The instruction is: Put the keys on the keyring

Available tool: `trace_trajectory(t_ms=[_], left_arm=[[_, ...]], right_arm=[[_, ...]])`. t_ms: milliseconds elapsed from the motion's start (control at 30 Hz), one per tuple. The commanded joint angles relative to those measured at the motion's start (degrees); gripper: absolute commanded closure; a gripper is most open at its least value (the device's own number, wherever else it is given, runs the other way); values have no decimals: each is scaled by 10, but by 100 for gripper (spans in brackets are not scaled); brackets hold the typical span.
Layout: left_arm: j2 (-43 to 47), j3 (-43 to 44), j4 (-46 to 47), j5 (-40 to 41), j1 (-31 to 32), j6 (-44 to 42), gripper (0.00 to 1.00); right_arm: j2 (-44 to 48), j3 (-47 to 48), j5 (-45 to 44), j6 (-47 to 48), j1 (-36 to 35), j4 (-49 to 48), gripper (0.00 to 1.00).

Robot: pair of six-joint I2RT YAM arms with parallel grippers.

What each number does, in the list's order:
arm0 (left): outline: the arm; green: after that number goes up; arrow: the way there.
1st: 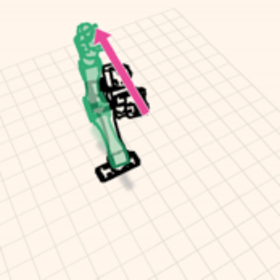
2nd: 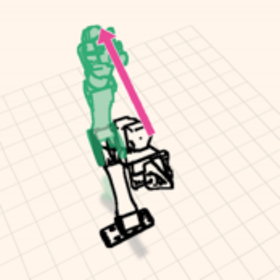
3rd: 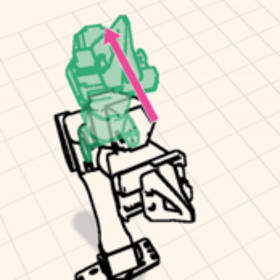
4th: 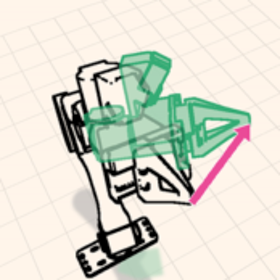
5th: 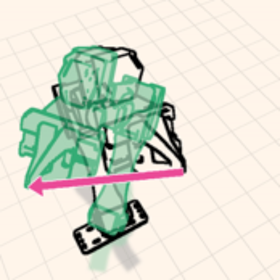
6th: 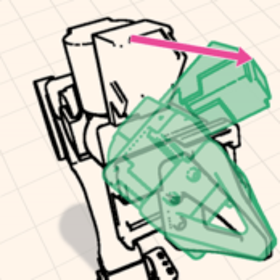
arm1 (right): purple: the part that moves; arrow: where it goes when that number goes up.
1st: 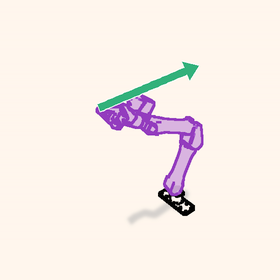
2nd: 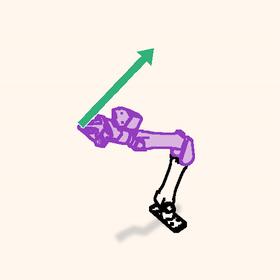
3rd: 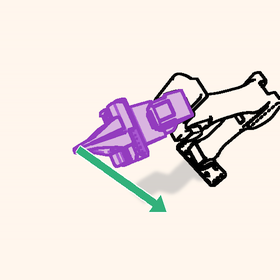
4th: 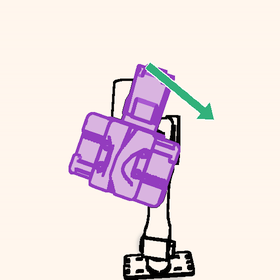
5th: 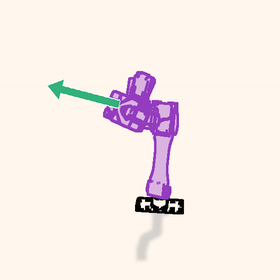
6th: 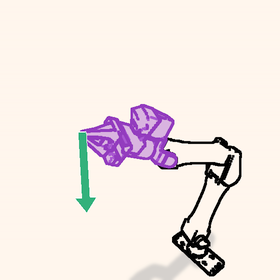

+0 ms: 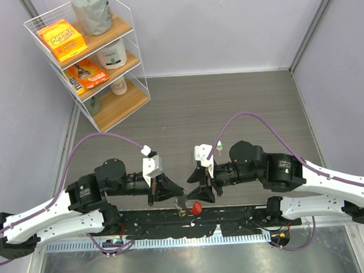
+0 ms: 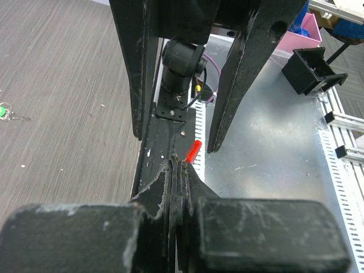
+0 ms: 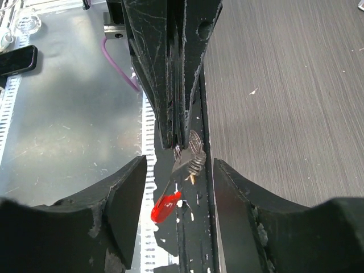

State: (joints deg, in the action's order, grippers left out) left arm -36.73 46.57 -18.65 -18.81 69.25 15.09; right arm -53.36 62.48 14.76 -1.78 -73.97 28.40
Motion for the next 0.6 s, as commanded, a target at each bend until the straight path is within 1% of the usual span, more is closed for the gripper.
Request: trace_trajectory(t_ms=[0, 100, 267, 400, 567], left_arm=[[5, 17, 46, -18, 1, 9, 100], [6, 17, 46, -18, 2, 9, 100], [10, 18, 49, -23, 2, 9, 100], [10, 19, 50, -25, 1, 10, 100], [10, 19, 52, -26, 2, 9, 100]], right_arm=[[-10, 26, 8, 10, -7, -32, 46], [-14, 26, 10, 12, -7, -30, 50], [-19, 27, 10, 14, -10, -28, 50], [-25, 29, 11, 16, -13, -28, 55], [-38, 34, 17, 15, -14, -27, 57]])
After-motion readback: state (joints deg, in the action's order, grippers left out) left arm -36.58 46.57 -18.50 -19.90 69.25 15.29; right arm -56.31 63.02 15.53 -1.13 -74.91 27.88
